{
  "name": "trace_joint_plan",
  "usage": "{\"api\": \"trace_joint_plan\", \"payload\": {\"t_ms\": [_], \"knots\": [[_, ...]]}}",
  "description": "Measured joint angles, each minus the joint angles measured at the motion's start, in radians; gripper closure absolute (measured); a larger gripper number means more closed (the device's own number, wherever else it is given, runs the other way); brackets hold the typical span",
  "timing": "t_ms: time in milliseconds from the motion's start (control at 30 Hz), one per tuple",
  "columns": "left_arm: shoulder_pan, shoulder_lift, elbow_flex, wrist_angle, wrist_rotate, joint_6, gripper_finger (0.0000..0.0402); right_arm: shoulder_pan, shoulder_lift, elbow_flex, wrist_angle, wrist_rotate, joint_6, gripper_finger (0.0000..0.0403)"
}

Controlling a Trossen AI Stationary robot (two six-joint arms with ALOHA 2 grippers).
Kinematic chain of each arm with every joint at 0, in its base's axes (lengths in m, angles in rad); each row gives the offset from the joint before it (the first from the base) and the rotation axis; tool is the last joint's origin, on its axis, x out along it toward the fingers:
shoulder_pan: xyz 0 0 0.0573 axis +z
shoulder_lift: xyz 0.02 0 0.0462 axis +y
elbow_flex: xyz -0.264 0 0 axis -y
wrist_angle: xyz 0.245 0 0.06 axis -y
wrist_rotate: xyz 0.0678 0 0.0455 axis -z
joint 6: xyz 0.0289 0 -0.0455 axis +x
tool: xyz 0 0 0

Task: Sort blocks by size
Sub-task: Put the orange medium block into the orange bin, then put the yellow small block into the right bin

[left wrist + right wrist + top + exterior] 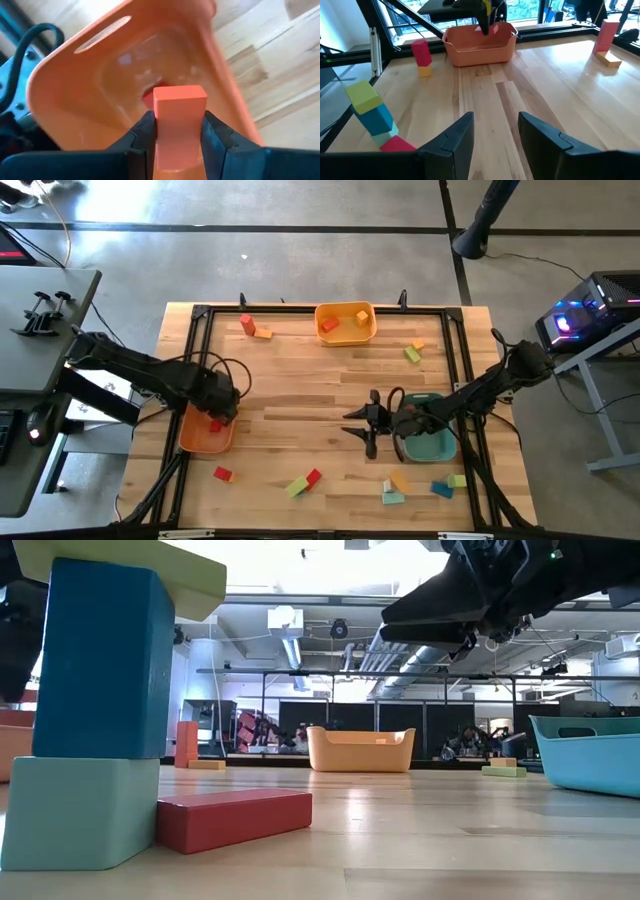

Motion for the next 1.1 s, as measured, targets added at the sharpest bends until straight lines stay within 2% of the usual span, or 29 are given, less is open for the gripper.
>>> {"api": "trace_joint_plan", "payload": {"t_ms": [167,300,400,600,733,967,1100], "knots": [[-0.004,0.027,0.0,0.025,0.044,0.013,0.0316,0.0,0.0,0.0,-0.003,-0.001,0.0,0.0251],[-0.015,0.06,0.0,0.125,0.07,0.033,0.0316,0.0,0.0,0.0,-0.005,-0.003,0.0,0.0251],[-0.014,0.108,0.001,0.182,0.104,0.076,0.0316,0.0,0.0,0.0,-0.007,-0.003,0.0,0.0251],[-0.014,0.225,0.0,0.174,0.108,0.141,0.0306,0.0,0.0,0.0,-0.009,-0.003,0.008,0.0251],[-0.014,0.266,0.0,0.174,0.107,0.174,0.0276,0.0,0.0,0.0,-0.016,-0.003,0.008,0.0251],[-0.013,0.252,0.0,0.127,0.107,0.177,0.0195,0.0,0.0,0.0,-0.016,-0.003,0.005,0.0251],[-0.014,0.218,0.035,0.068,0.104,0.143,0.0175,0.0,0.0,0.0,-0.025,-0.015,-0.019,0.0251]]}}
